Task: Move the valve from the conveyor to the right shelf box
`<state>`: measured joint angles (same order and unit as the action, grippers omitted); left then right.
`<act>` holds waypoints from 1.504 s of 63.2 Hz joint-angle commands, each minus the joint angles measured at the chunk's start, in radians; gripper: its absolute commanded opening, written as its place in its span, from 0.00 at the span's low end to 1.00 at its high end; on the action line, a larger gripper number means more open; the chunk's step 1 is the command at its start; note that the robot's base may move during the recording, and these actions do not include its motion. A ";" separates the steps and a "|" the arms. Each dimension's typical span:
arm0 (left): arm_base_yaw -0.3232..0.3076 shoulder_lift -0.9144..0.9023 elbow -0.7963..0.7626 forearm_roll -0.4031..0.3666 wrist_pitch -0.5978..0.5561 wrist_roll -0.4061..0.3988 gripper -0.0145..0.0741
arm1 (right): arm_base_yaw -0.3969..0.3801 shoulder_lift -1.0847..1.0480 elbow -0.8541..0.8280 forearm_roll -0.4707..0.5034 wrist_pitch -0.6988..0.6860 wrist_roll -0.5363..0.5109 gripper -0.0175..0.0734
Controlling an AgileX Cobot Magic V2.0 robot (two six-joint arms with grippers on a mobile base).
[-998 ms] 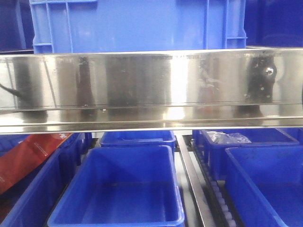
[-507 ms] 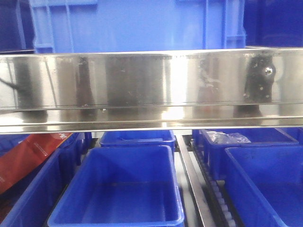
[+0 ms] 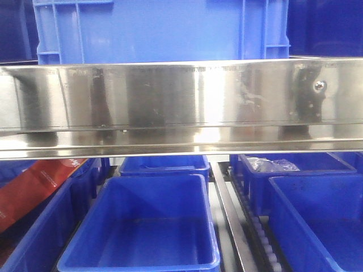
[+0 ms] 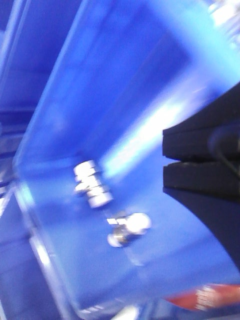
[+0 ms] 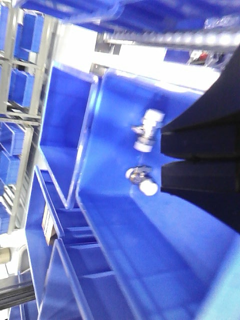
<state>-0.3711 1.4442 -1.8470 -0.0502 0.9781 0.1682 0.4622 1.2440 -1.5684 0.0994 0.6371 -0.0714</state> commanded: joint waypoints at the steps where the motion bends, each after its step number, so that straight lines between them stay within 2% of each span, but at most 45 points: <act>1: 0.000 -0.089 0.114 0.023 -0.068 -0.033 0.04 | -0.002 -0.085 0.119 -0.013 -0.067 -0.006 0.02; 6: 0.000 -0.196 0.275 0.037 -0.185 -0.075 0.04 | -0.002 -0.167 0.231 -0.013 -0.114 -0.006 0.02; 22: 0.000 -0.562 0.785 0.035 -0.551 -0.075 0.04 | -0.002 -0.492 0.659 -0.013 -0.306 -0.006 0.01; 24: 0.000 -0.641 0.887 0.031 -0.620 -0.075 0.04 | -0.002 -0.561 0.741 -0.013 -0.322 -0.006 0.01; 35: 0.000 -0.875 1.179 0.025 -0.774 -0.075 0.04 | -0.002 -0.775 0.962 -0.013 -0.325 -0.006 0.01; 48: 0.000 -1.078 1.426 0.025 -0.870 -0.075 0.04 | -0.002 -0.979 1.147 -0.013 -0.330 -0.006 0.01; 61: 0.000 -1.159 1.527 0.025 -0.906 -0.075 0.04 | -0.002 -1.054 1.200 -0.013 -0.328 -0.006 0.01; 95: 0.000 -1.160 1.529 0.025 -0.907 -0.075 0.04 | -0.002 -1.054 1.200 -0.013 -0.330 -0.006 0.01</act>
<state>-0.3711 0.2907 -0.3180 -0.0182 0.0926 0.1010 0.4622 0.1941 -0.3720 0.0938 0.3299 -0.0714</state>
